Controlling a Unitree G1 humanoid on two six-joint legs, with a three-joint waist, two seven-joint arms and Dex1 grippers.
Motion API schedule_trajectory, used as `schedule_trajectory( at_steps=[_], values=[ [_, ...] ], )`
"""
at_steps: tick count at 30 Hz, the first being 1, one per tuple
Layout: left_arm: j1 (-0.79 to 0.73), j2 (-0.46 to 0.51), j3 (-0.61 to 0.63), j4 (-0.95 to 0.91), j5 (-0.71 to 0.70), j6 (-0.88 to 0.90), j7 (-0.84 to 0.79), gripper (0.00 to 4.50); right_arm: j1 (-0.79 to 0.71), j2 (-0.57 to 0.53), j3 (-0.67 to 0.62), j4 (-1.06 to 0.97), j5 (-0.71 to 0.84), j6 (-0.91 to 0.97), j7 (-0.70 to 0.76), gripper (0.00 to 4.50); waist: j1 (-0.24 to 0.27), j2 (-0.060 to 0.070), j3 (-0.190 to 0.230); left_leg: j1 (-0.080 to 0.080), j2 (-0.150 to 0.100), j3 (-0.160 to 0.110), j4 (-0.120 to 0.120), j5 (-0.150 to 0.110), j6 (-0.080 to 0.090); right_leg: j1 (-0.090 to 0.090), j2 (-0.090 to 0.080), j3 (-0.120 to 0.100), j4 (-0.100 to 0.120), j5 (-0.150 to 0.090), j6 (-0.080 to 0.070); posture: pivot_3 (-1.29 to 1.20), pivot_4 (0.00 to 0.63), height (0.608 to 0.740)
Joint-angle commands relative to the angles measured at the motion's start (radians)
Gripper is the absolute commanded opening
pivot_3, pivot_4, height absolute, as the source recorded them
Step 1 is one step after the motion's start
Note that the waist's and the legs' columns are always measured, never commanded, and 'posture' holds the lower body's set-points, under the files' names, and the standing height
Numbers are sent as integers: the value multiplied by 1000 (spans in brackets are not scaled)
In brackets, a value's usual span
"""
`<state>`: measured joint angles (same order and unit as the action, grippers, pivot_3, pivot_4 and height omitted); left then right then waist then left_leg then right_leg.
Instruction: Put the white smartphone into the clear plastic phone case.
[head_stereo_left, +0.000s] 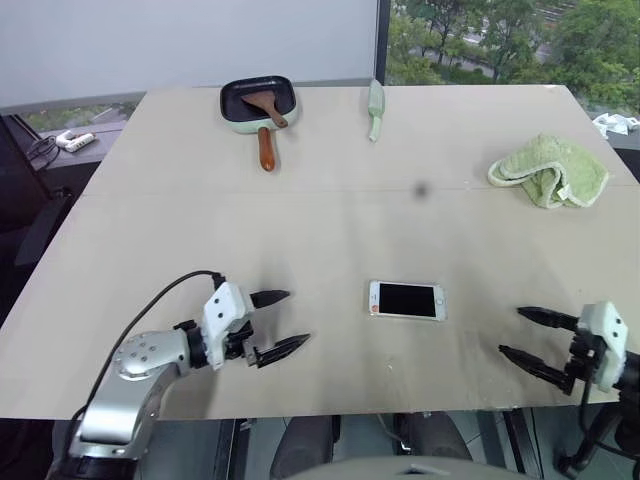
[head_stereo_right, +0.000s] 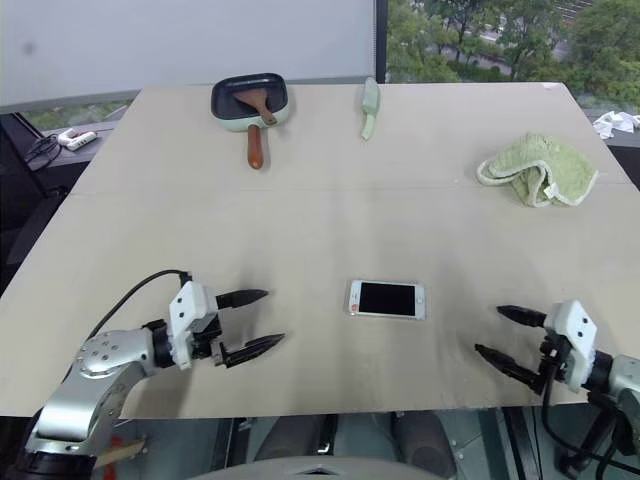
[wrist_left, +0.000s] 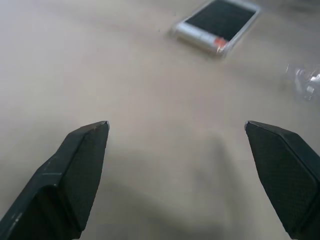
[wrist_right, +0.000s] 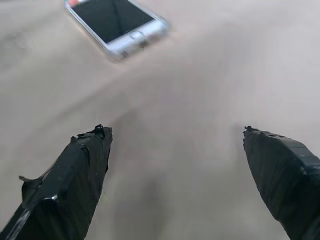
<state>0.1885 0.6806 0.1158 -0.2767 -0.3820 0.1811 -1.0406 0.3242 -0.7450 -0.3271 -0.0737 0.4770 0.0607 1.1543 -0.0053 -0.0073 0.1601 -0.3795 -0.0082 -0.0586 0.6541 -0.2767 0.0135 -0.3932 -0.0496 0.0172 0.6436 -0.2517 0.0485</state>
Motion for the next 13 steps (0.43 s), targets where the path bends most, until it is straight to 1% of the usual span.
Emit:
schedule_trajectory(
  at_steps=[1, 6, 13],
  values=[
    [28, 18, 32, -43, -6, -36, -1, 4476, -14, -16, -42, -5, 43, 2, 27, 4500, -1, 0, 0, 0, 0, 0, 0, 0, 0, 0, 0, 0, 0, 1, 1, 0, 150, 740],
    [41, 8, 43, -60, 1, -45, 46, 4476, -30, -21, -49, 7, 51, 12, 30, 4500, 0, 0, 0, -1, 0, 0, 0, 0, 0, 0, 0, 0, 0, 1, 1, 0, 150, 740],
    [63, 25, 60, -87, 3, -45, 63, 4476, -50, -22, -44, 19, 55, 15, 36, 4500, 1, 0, 0, 0, 0, 0, 0, 0, 0, 0, -2, 1, 0, 1, 1, 0, 150, 740]
  ],
)
